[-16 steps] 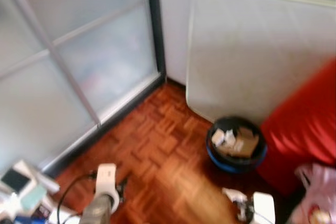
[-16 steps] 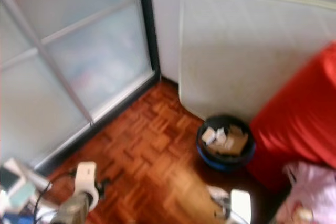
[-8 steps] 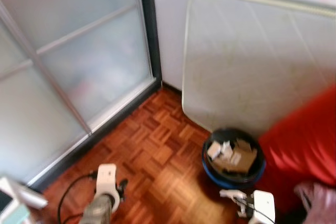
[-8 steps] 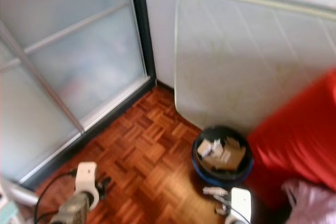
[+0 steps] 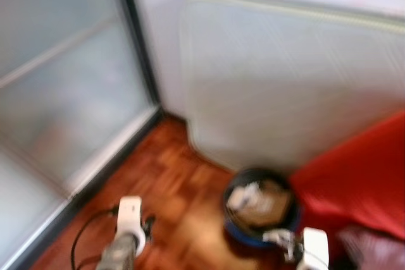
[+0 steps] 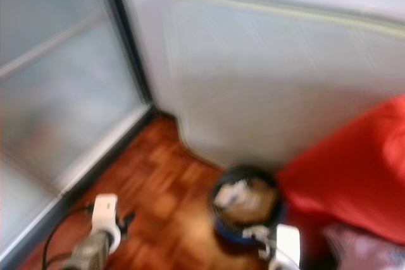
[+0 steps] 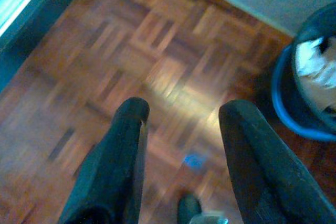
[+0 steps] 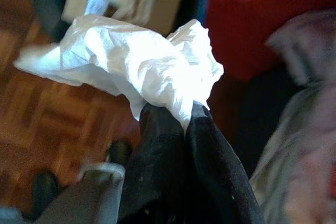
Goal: Clean up the room
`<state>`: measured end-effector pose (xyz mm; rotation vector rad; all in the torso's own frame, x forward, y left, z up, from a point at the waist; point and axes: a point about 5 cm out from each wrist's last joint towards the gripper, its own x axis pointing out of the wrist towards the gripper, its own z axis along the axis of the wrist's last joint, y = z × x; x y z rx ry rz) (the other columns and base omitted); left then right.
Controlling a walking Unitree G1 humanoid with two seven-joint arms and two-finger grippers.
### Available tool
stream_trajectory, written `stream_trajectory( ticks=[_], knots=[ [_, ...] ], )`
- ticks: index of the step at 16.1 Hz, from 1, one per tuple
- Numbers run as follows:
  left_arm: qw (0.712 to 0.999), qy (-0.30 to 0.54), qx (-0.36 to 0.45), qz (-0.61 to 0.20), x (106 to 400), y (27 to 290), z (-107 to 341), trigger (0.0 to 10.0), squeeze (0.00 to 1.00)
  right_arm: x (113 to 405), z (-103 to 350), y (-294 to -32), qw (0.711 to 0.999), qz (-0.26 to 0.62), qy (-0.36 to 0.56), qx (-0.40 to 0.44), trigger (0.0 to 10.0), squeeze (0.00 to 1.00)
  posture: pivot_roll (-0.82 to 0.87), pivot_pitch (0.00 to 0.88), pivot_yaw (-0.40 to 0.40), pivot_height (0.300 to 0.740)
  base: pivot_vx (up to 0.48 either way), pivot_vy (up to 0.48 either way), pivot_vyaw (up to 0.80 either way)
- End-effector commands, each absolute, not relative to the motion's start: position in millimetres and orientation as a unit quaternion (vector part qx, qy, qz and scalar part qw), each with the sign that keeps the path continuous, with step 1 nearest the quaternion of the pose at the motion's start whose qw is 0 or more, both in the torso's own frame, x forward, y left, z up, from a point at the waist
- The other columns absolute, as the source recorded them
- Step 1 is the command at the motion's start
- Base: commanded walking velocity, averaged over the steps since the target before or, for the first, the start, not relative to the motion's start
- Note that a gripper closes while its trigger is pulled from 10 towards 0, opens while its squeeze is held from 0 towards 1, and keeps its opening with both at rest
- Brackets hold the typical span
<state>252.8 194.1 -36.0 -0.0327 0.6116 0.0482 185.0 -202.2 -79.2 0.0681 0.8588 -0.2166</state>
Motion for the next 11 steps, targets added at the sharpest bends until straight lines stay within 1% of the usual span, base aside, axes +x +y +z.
stream_trajectory(
  ticks=[1,4,7,8,11],
  knots=[
    [0.947,0.320,-0.006,0.036,243.5,205.4,-41.5,10.0,0.00,183.5,-81.8,-191.2,0.901,-0.094,0.421,0.041,10.0,0.00,0.15,0.142,0.038,0.740,0.375,0.000,0.00],
    [0.947,0.319,-0.007,0.036,243.8,205.0,-41.4,10.0,0.00,183.0,-82.1,-192.0,0.900,-0.096,0.424,0.044,10.0,0.00,0.15,0.142,0.037,0.740,0.379,0.000,0.00],
    [0.946,0.321,-0.001,0.036,243.7,205.2,-41.5,10.0,0.00,183.1,-82.0,-192.5,0.900,-0.095,0.424,0.043,10.0,0.00,0.15,0.141,0.034,0.740,0.336,0.000,-0.79],
    [0.946,0.321,0.001,0.036,243.7,205.3,-41.6,10.0,0.00,183.3,-81.9,-192.4,0.900,-0.095,0.424,0.042,10.0,0.00,0.15,0.141,0.034,0.740,0.000,0.000,-0.79],
    [0.947,0.320,0.003,0.034,243.9,205.0,-41.3,10.0,0.00,185.4,-80.5,-191.8,0.904,-0.097,0.415,0.043,10.0,0.00,0.15,0.143,0.036,0.740,0.000,0.000,0.00]
  ],
)
